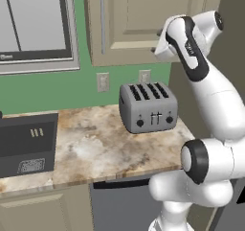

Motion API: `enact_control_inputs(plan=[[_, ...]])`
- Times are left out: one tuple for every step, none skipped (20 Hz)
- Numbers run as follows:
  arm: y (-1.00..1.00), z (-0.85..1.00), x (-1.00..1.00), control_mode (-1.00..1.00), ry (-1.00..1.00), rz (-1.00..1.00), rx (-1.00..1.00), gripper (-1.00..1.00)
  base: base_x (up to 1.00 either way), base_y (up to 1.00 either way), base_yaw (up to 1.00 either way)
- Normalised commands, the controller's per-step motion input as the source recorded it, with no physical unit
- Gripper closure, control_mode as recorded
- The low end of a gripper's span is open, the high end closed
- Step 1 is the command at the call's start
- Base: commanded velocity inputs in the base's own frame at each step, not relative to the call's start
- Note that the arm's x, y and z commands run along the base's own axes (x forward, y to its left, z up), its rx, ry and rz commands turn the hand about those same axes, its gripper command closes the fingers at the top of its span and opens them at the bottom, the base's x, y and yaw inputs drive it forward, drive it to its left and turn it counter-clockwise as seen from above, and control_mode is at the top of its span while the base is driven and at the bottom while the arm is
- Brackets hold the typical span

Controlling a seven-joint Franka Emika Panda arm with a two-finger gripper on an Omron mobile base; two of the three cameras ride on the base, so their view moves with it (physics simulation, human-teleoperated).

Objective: Pick the kiwi, tangerine from the counter and place them in the cabinet. Then close the cabinet.

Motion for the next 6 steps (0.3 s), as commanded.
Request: enact_control_inputs(plan=[[0.00, -1.00, 1.00, -1.00, 0.00, -0.06, -0.17, -1.00, 0.00, 0.00, 0.00], [0.00, -1.00, 1.00, -1.00, 0.00, -0.07, -0.20, -1.00, 0.00, 0.00, 0.00], [0.00, -1.00, 0.89, -1.00, -0.04, -0.06, -0.21, -1.00, 0.00, 0.00, 0.00], [0.00, -1.00, 0.75, -1.00, -0.08, -0.05, -0.21, -1.00, 0.00, 0.00, 0.00], [0.00, -1.00, 0.24, -1.00, -0.17, -0.02, -0.18, -1.00, 0.00, 0.00, 0.00], [0.00, -0.79, 0.00, -1.00, -0.20, 0.00, -0.14, -1.00, 0.00, 0.00, 0.00]])
